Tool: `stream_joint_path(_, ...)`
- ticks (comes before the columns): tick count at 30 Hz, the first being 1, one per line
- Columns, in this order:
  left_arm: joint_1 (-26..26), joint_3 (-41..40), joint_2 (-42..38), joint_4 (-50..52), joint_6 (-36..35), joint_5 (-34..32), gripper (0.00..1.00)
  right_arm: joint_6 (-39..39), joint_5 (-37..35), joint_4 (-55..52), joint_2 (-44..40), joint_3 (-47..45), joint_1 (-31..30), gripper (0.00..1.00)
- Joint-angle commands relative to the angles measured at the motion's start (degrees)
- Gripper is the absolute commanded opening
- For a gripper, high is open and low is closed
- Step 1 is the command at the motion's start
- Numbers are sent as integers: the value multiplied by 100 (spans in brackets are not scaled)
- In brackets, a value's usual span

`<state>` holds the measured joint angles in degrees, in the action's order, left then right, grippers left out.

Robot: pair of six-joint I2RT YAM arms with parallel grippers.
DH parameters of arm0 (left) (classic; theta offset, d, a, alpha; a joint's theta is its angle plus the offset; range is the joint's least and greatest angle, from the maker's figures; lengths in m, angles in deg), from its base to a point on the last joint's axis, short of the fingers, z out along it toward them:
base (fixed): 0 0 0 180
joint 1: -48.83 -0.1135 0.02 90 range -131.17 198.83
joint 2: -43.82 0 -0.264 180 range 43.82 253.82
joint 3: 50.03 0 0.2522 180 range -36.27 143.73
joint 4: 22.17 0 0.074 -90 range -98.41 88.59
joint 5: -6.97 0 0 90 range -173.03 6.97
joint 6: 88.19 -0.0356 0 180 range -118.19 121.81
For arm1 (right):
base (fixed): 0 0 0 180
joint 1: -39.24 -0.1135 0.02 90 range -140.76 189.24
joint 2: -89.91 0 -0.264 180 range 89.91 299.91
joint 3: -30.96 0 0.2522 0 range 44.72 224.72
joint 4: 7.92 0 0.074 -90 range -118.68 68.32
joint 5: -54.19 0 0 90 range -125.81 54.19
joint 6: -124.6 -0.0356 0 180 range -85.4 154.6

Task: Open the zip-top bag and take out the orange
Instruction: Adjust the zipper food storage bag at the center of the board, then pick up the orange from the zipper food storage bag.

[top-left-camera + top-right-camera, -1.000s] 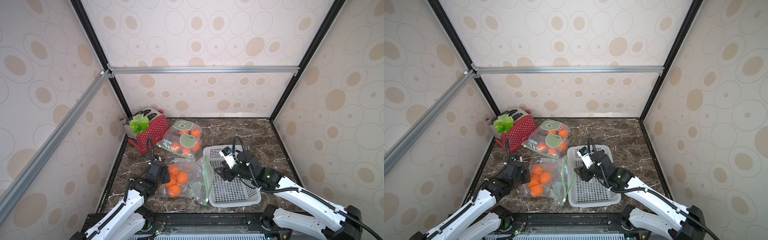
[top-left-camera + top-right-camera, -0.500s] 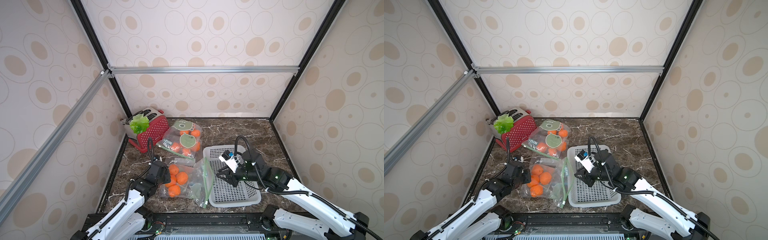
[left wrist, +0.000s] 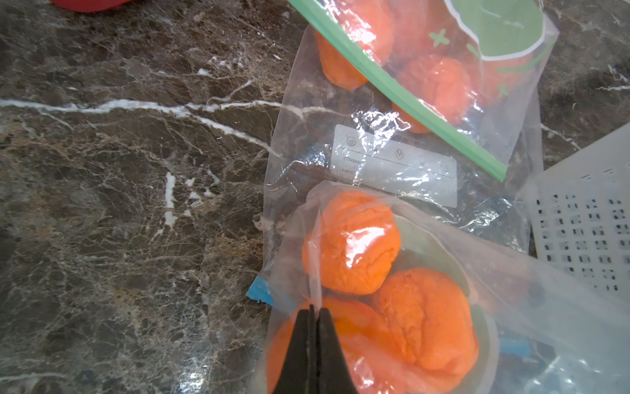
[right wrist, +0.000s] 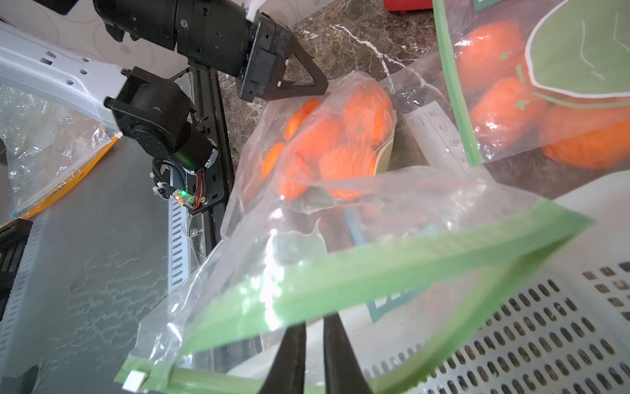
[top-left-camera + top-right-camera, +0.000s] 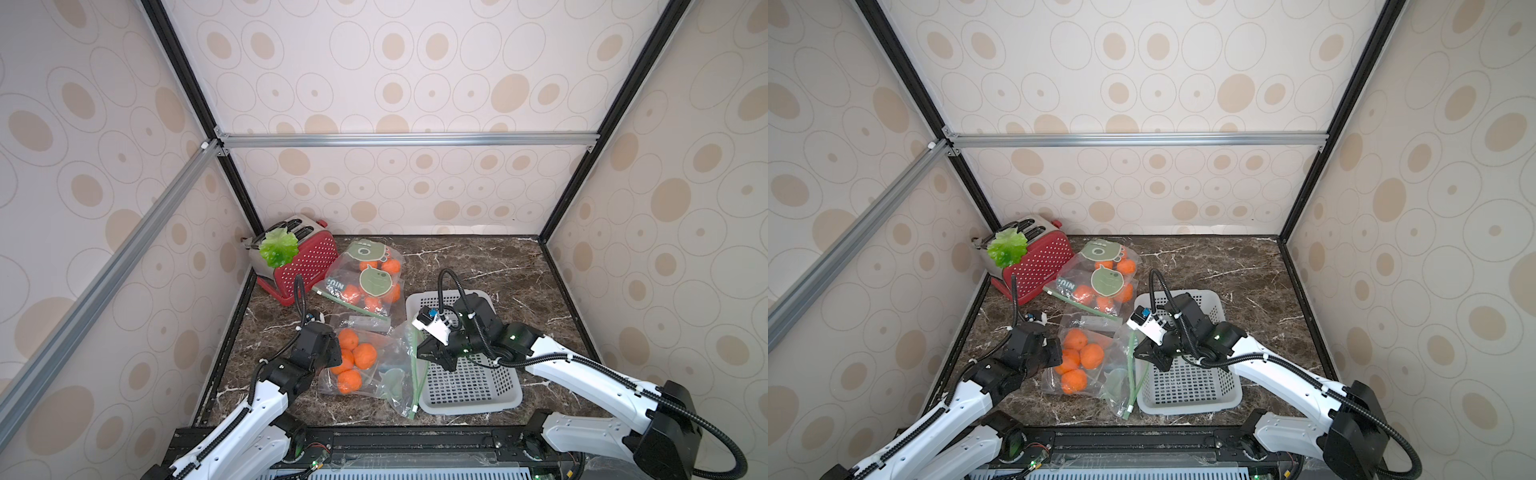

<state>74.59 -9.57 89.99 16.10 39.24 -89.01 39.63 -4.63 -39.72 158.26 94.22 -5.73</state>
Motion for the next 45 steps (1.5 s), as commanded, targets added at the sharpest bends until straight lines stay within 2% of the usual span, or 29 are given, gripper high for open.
stream_joint_path(1,-29,82,94,-140,-60,56,0,87,407,803,314,-15,-33,18)
stream_joint_path(4,-27,0,266,-352,-29,94,0,-29,380,1344,811,-35,-121,23)
stream_joint_path(8,-35,-58,541,-541,43,287,0,518,661,1109,1539,362,-348,38)
stream_joint_path(14,-30,-242,595,-689,150,250,0,727,447,1219,2340,880,-529,50)
stream_joint_path(20,-36,-393,524,-734,252,183,0,782,850,1734,2691,957,-616,62)
stream_joint_path(22,-36,-417,438,-725,282,201,0,812,1231,1907,2676,904,-610,61)
stream_joint_path(24,-36,-442,322,-692,307,184,0,1024,1848,1898,2649,893,-613,54)
stream_joint_path(26,-36,-435,166,-636,331,202,0,1354,2377,1444,2614,1004,-613,46)
stream_joint_path(28,-36,-487,-50,-724,358,323,0,1286,2547,1523,2636,931,-616,42)
stream_joint_path(30,-36,-564,-285,-851,395,457,0,1214,2781,1613,2749,956,-610,31)
stream_joint_path(31,-36,-572,-379,-868,412,511,0,1200,2931,1608,2843,1002,-616,31)
stream_joint_path(33,-36,-547,-488,-893,373,637,0,945,2724,1909,2999,1045,-617,43)
stream_joint_path(35,-37,-535,-528,-912,376,757,0,648,2343,2440,3138,1003,-615,48)
stream_joint_path(38,-36,-560,-530,-924,464,854,0,271,1703,2859,3455,1158,-619,51)
stream_joint_path(41,-36,-579,-571,-888,520,914,0,315,1370,2716,3672,1334,-614,51)
stream_joint_path(45,-36,-537,-923,-826,533,1030,0,468,227,2048,3767,1513,-618,54)
